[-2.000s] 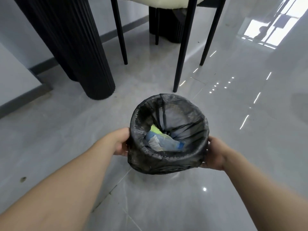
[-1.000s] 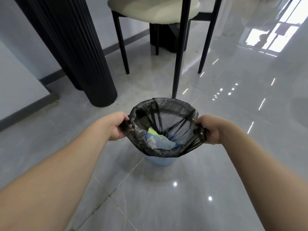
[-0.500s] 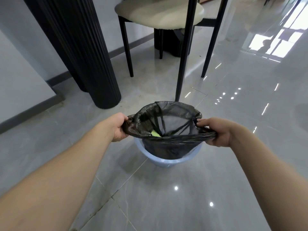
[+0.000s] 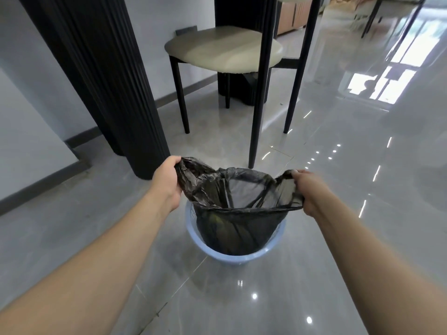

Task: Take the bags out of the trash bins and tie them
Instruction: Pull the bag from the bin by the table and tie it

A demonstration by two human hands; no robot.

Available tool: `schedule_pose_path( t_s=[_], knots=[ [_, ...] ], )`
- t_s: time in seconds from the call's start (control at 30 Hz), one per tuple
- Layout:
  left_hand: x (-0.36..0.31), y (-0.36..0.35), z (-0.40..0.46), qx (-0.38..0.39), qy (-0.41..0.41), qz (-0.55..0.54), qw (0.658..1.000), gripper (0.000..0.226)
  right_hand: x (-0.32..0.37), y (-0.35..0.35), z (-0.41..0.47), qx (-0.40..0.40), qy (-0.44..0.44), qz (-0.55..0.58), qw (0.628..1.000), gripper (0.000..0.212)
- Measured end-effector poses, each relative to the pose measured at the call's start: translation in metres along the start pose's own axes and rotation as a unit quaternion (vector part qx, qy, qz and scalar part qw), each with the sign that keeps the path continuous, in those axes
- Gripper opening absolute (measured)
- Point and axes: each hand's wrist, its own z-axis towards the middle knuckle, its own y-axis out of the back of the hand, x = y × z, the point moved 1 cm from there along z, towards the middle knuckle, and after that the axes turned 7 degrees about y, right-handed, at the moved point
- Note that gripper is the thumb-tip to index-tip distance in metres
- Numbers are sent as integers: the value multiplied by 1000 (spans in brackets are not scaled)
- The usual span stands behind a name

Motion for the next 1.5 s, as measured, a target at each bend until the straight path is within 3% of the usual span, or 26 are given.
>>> schedule_pose_path(
  t_s=[0.1,0.27,0.63,0.77,0.97,1.17,1.33,1.5],
  knots=[
    [-8,-6,-7,68,24,-64,995,29,12,-9,-7,31,47,83,995,17],
    [-23,-7,-16,113,11,-127,985,40,33,-21,-20,53,74,195,977,22],
    [-53,-2,-27,143,-20,-182,973,39,61,-22,-34,43,150,261,953,25],
    [-94,3,-44,170,-72,-213,960,40,95,-34,-59,66,187,313,929,27],
    [-157,16,-83,195,-161,-263,931,44,159,-108,-118,166,213,379,885,29],
    [-203,63,-101,162,-231,-273,920,45,202,-188,-163,254,226,335,879,31],
    [-202,133,-96,118,-233,-263,929,44,175,-253,-171,283,205,237,906,31],
    [-141,210,-61,-79,-205,-229,948,28,94,-295,-142,204,291,16,934,27]
  ],
)
